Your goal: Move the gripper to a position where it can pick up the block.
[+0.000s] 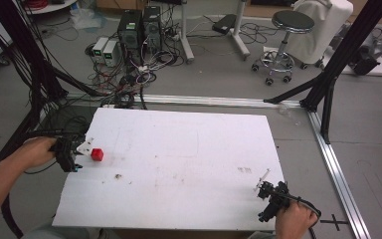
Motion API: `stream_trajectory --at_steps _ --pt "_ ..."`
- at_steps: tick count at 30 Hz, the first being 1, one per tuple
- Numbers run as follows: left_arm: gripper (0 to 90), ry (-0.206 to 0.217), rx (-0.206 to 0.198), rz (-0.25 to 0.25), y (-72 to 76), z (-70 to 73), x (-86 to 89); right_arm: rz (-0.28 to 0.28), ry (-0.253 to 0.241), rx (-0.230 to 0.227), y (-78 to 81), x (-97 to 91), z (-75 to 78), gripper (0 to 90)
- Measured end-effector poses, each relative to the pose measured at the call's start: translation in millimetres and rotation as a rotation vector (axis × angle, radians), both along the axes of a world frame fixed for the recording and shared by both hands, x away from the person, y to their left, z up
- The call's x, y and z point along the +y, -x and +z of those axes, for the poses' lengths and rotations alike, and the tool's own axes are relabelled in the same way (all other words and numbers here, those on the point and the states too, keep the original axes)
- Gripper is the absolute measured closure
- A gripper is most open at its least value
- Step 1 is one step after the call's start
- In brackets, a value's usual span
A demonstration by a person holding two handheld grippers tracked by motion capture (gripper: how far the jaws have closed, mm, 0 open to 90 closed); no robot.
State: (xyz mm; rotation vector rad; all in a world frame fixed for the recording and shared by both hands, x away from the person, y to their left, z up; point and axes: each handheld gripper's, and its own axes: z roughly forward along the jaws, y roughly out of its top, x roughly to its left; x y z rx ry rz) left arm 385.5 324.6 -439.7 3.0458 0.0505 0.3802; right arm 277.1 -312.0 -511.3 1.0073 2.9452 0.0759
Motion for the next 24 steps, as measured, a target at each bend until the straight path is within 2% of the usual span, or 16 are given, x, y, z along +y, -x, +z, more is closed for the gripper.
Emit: stream_trajectory --at_steps 13,15,16,18,21,24 --pt "21.7 -0.037 0.042 -0.028 -31.5 7.2 -10.5 0.000 0.003 0.004 -0.8 -0.6 -0.7 4.4" --pt "21.7 -0.036 0.043 -0.035 -34.2 6.4 -13.3 -0.003 0.003 -0.003 -0.1 -0.9 -0.8 4.4" --pt "21.7 -0.052 0.050 -0.056 -37.9 5.6 -16.6 -0.002 0.002 0.001 0.4 -0.8 -0.4 4.4" --pt "21.7 -0.056 0.050 -0.069 -40.8 3.6 -19.2 0.000 -0.001 0.000 0.5 -1.2 -0.6 4.4" --pt "21.7 -0.058 0.048 -0.076 -43.4 2.1 -21.2 0.005 0.003 -0.001 0.4 -1.9 -0.5 4.4" --pt "21.7 -0.069 0.071 -0.081 -49.7 -2.5 -24.0 -0.002 0.001 0.003 1.1 -2.0 -1.0 4.4"
